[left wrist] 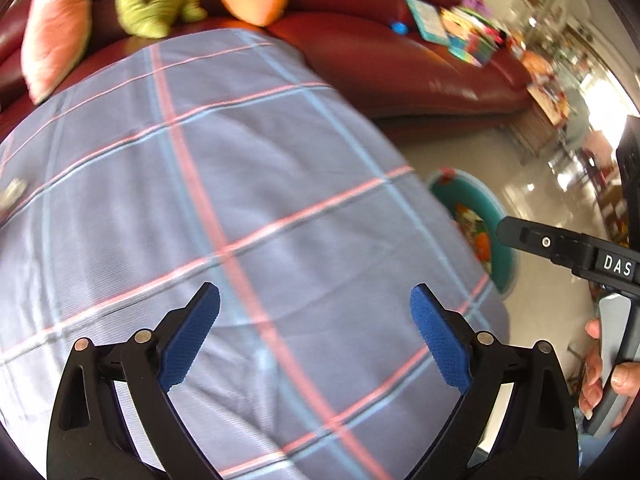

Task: Collect trash
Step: 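Move both grippers back over the table toward the snack packet and plastic bag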

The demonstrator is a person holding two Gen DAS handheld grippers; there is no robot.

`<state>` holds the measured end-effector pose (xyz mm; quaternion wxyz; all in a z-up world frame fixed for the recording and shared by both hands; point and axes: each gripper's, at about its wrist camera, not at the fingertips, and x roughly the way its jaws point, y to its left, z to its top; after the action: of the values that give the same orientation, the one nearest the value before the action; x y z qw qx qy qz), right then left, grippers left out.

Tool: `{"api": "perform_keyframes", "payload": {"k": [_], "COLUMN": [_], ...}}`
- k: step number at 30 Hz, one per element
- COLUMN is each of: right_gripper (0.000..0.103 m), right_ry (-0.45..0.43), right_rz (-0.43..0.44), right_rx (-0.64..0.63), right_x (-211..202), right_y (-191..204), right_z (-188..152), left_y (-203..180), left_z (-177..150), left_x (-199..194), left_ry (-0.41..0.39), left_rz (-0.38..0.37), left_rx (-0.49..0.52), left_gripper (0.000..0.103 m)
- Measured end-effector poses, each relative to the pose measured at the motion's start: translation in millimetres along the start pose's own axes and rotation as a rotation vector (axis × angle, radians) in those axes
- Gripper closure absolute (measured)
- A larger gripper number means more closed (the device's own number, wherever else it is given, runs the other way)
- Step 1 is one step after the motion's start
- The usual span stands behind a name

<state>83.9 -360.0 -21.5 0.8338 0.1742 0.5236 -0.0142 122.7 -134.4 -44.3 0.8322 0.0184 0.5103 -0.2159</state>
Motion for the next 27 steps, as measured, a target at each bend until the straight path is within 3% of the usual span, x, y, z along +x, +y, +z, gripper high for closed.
{"api": "perform_keyframes", "payload": {"k": [6,16,22,27], "right_gripper": [0.021,0.021,0.021,0.021], "right_ry": [0.042,0.126,0.179,0.229], "right_rz": [0.038,0.099,0.174,0.196], "right_rx": [-0.098,-0.362,-0.534,-0.662], "right_x": [16,51,74,101], "right_y": [73,236,327,394], "right_z": [5,8,2,3], "left_y": [78,221,297,352], "left_z": [-16,-58,-87,-105], "left_x": [-31,-89,-107,-110], "left_ry": [-0.042,-0.103,-0.095,-0.085], "left_rz": [0.070,0.232,0.312,0.327], "left_rx": [-0.095,-0.248,-0.332,-0.400], "left_gripper": [0.007,0.007,0.007,0.007]}}
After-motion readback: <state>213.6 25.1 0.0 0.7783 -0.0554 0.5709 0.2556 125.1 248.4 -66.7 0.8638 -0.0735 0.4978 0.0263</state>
